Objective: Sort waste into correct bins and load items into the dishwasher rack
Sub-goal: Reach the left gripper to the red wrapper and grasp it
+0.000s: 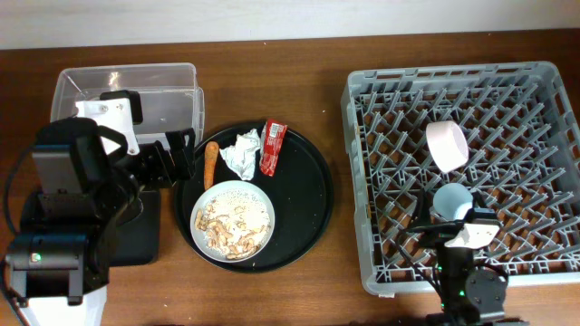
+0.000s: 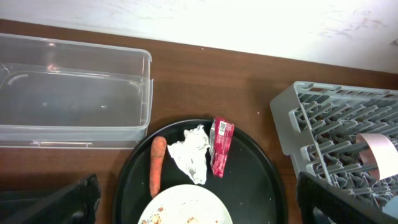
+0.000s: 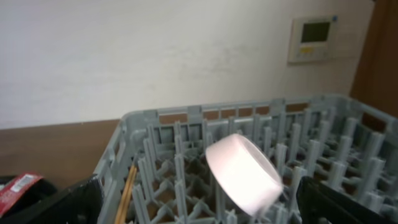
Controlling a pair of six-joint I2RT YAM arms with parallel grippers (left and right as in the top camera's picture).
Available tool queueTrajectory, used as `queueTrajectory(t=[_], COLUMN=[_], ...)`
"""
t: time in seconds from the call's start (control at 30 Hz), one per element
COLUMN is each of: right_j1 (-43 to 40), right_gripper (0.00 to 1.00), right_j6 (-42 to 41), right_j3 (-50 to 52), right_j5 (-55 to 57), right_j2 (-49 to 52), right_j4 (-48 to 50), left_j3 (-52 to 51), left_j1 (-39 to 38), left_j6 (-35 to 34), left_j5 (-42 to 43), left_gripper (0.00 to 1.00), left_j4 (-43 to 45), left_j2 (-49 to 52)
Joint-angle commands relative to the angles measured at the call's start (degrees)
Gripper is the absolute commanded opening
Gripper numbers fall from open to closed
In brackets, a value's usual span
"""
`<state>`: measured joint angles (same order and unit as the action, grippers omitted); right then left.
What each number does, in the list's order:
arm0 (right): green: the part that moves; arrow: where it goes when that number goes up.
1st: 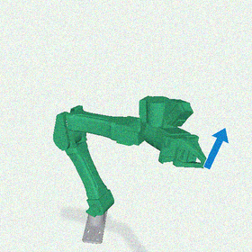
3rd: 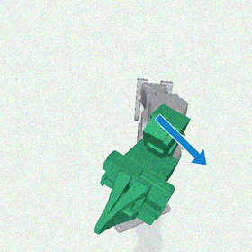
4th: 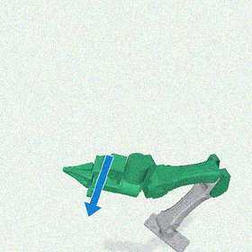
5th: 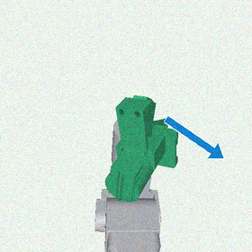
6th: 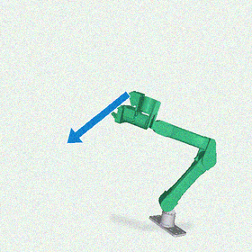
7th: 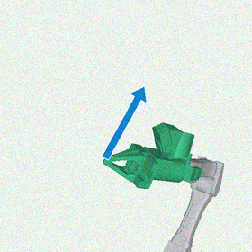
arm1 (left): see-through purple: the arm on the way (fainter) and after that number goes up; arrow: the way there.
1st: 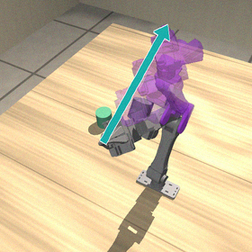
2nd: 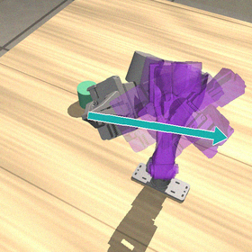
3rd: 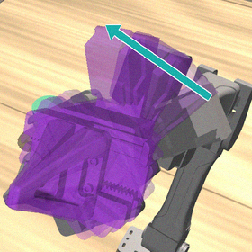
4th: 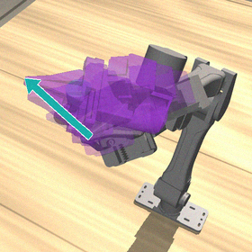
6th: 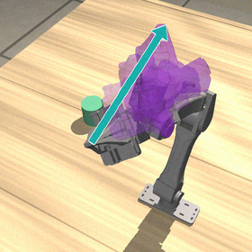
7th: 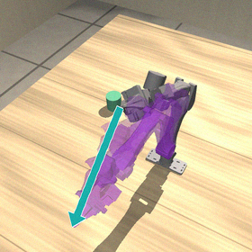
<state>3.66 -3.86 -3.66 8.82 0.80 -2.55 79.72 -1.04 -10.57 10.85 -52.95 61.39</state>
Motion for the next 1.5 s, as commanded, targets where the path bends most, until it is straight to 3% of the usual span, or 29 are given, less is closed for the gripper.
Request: queueTrajectory(t=[0.0,0.77,0.93,1.1,1.27,1.37,1.47], right_j1=[-0.31,-0.31,-0.31,-0.31,-0.31,-0.31,-0.31], right_gripper=[0.98,0.98,0.98,0.98,0.98,0.98,0.98], right_j6=[0.22,0.24,0.24,0.24,0.24,0.24,0.24], right_j3=[3.34,3.34,3.34,3.34,3.34,3.34,3.34], right_j5=[-1.36,-1.31,-1.29,-1.31,-1.29,-1.29,-1.31], right_j2=[-0.61,-0.39,-0.39,-0.39,-0.39,-0.39,-0.39], right_j4=[2.91,-1.33,-1.33,-1.33,-1.33,-1.33,-1.33], left_j3=[0.15,0.15,0.13,0.15,0.13,0.13,0.13], left_j1=[0.35,0.35,0.02,-5.20,-8.39,-11.76,-15.80], left_j6=[-0.52,-0.55,-1.46,-1.49,-1.62,1.03,1.88], left_j5=[-0.42,-0.39,9.09,8.09,12.55,8.41,-1.79], left_gripper=[0.99,0.99,0.99,0.99,0.99,0.99,0.98], left_j4=[0.11,0.11,4.35,4.94,8.26,9.09,9.79], left_j2=[0.04,0.04,1.20,12.44,24.30,30.99,37.31])
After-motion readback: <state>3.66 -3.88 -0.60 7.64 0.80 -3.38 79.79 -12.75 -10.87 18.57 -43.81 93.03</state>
